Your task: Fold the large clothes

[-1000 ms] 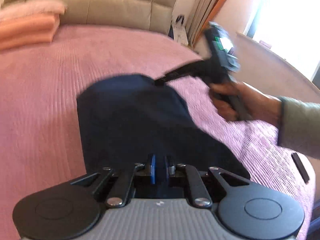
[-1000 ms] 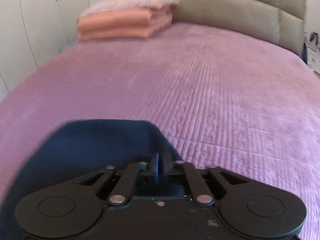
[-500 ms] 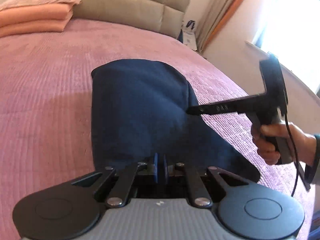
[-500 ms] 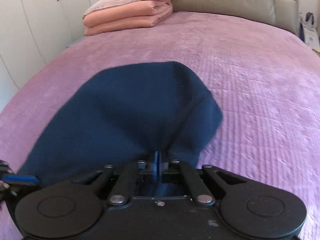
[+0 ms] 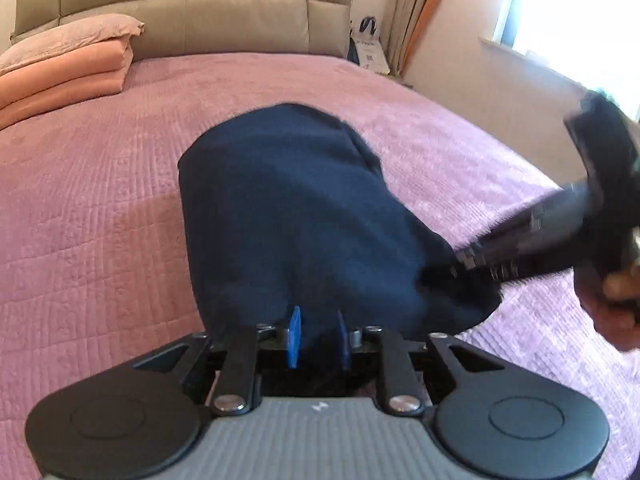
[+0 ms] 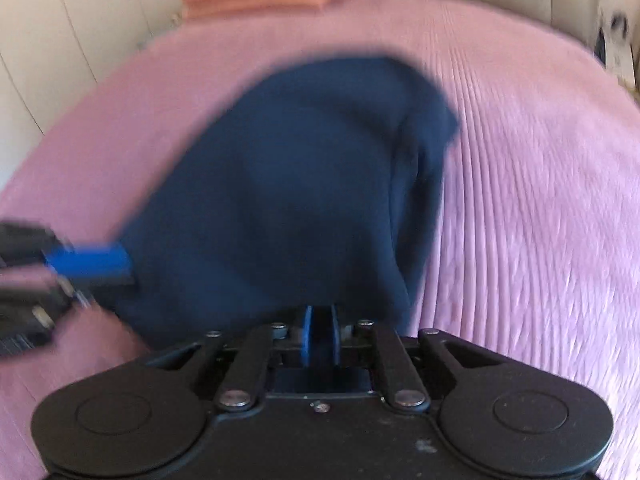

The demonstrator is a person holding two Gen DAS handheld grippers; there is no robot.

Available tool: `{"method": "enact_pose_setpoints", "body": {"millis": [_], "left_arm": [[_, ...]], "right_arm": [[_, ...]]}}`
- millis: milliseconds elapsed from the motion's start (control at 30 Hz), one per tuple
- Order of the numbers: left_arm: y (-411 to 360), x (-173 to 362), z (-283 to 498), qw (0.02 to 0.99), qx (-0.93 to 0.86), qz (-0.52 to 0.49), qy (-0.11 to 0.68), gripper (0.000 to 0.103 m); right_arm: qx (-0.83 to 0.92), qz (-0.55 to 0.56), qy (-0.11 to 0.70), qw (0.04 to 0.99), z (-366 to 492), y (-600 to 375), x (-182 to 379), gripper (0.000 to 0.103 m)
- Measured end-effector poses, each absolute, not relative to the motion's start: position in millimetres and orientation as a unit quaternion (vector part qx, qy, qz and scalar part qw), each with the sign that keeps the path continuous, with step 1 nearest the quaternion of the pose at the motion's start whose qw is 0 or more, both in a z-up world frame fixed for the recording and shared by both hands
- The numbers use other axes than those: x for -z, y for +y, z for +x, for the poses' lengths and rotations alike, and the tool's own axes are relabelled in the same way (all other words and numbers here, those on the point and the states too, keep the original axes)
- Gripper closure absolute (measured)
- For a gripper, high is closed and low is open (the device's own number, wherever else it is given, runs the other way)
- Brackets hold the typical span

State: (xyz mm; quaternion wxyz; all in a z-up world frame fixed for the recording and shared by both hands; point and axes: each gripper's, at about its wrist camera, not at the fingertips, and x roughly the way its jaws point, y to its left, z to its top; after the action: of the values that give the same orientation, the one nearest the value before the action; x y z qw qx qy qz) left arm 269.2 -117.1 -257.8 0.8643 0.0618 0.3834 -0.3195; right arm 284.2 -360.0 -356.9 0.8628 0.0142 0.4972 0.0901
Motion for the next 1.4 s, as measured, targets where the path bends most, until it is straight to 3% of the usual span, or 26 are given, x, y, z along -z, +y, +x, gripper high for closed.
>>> {"method": "enact_pose_setpoints", "body": {"millis": [133, 167, 200, 233, 267, 333, 367, 433, 567, 600, 967, 1067, 1133, 1400], "left_arm": [[-111, 257, 270, 0.86, 0.328, 0.057, 0.387, 0.081], [-110, 255, 270, 0.859, 0.33, 0.061, 0.386, 0.082], [-108, 253, 270, 0.858, 0.331, 0.061, 0.388, 0.081], [-105, 250, 271, 0.856, 0.332, 0.055, 0.393, 0.081], [-103, 246, 273, 0.854, 0.331, 0.048, 0.399, 0.081], [-100, 235, 279, 0.856, 0.322, 0.05, 0.402, 0.08], [-100, 229, 281, 0.859, 0.316, 0.056, 0.399, 0.078], [-102, 219, 292, 0.864, 0.295, 0.077, 0.4, 0.067], [-106, 206, 319, 0.876, 0.273, 0.075, 0.391, 0.01], [-106, 205, 328, 0.875, 0.274, 0.065, 0.394, 0.004], [-110, 258, 401, 0.801, 0.298, -0.025, 0.519, 0.002], [-108, 278, 412, 0.781, 0.313, -0.06, 0.537, 0.002], [-105, 288, 417, 0.772, 0.321, -0.086, 0.542, 0.0], [-99, 320, 435, 0.732, 0.36, -0.153, 0.557, 0.0]], "right_arm": [[-0.071, 0.061, 0.514, 0.853, 267, -388, 370, 0.103], [-0.069, 0.059, 0.518, 0.851, 267, -390, 365, 0.099], [-0.068, 0.053, 0.52, 0.85, 272, -391, 358, 0.078], [-0.065, 0.048, 0.512, 0.855, 276, -391, 349, 0.066], [-0.066, 0.05, 0.499, 0.863, 277, -395, 341, 0.063], [-0.066, 0.067, 0.478, 0.873, 279, -406, 322, 0.024], [-0.064, 0.072, 0.468, 0.879, 284, -410, 316, 0.021], [-0.065, 0.073, 0.457, 0.884, 303, -417, 312, 0.023], [-0.073, 0.092, 0.455, 0.883, 335, -417, 319, 0.023], [-0.078, 0.101, 0.456, 0.881, 342, -416, 323, 0.023], [-0.084, 0.162, 0.465, 0.866, 362, -421, 362, 0.022], [-0.091, 0.186, 0.467, 0.86, 363, -428, 375, 0.017], [-0.092, 0.203, 0.461, 0.859, 362, -435, 382, 0.0], [-0.161, 0.252, 0.475, 0.827, 377, -455, 416, 0.0]]}}
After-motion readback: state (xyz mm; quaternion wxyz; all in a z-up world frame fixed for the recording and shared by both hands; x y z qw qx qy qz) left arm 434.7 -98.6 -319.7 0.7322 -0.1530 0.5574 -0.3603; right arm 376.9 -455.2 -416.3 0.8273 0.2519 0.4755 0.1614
